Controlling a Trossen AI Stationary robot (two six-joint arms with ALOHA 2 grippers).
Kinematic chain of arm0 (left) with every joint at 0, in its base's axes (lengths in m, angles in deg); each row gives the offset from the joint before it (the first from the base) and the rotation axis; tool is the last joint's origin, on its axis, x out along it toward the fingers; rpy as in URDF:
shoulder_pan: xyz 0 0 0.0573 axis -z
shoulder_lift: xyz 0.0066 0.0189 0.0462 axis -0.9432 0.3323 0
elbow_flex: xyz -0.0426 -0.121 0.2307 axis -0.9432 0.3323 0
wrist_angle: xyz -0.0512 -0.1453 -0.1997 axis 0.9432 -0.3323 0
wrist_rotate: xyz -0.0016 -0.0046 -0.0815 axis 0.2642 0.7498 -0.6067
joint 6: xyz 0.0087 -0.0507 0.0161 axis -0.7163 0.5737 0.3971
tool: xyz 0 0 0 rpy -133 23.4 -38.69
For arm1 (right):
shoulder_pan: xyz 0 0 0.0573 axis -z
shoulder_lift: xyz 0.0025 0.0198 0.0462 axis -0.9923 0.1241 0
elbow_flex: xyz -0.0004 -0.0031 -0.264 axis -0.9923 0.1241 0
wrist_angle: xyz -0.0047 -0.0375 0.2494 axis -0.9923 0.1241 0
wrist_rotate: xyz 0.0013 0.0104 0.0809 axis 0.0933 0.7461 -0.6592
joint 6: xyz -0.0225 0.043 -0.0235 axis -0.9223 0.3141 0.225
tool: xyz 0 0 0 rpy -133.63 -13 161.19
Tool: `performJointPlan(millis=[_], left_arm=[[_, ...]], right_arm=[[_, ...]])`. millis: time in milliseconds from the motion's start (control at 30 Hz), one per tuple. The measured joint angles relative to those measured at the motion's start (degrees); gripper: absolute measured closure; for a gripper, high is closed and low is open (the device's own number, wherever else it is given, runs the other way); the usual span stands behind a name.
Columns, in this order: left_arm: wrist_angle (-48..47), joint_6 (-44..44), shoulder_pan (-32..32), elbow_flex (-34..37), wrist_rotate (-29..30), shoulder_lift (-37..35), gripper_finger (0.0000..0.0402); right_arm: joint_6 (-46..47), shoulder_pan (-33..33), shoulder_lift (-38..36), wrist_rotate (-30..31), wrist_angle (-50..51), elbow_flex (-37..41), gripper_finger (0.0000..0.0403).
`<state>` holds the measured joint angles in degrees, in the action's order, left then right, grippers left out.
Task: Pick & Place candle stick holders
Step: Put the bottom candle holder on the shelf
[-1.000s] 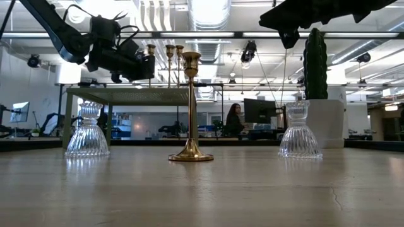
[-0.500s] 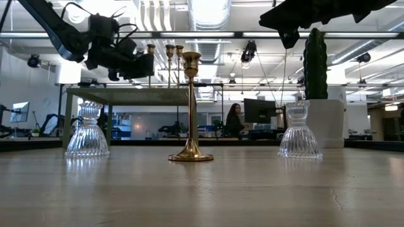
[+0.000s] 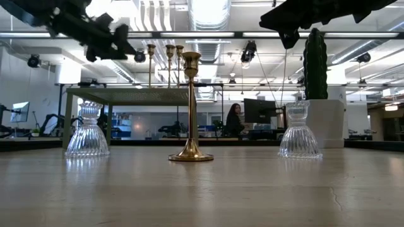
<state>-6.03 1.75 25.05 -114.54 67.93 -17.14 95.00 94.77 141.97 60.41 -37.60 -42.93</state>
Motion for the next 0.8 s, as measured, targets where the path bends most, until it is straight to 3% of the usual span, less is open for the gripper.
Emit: performJointPlan(millis=[233, 567, 667, 800], left_arm=[[-16.4, 2.2, 0.0, -3.2, -18.8, -11.7, 0.0154], [-43.3, 3.8, 0.0, -8.0, -48.8, -18.1, 0.0154], [-50.1, 5.7, 0.1, -7.8, -53.1, -19.7, 0.0154], [-61.1, 6.4, 0.1, -7.8, -51.3, -23.0, 0.0154]], right_arm=[[0.1, 0.0, 0.0, 0.0, 0.0, 0.0, 0.0348], [-1.4, 0.0, 0.0, 0.2, -0.1, 0.0, 0.0344], [-1.5, 0.0, 0.0, 0.2, -0.1, 0.0, 0.0340], [-1.4, 0.0, 0.0, 0.2, -0.1, 0.0, 0.0335]])
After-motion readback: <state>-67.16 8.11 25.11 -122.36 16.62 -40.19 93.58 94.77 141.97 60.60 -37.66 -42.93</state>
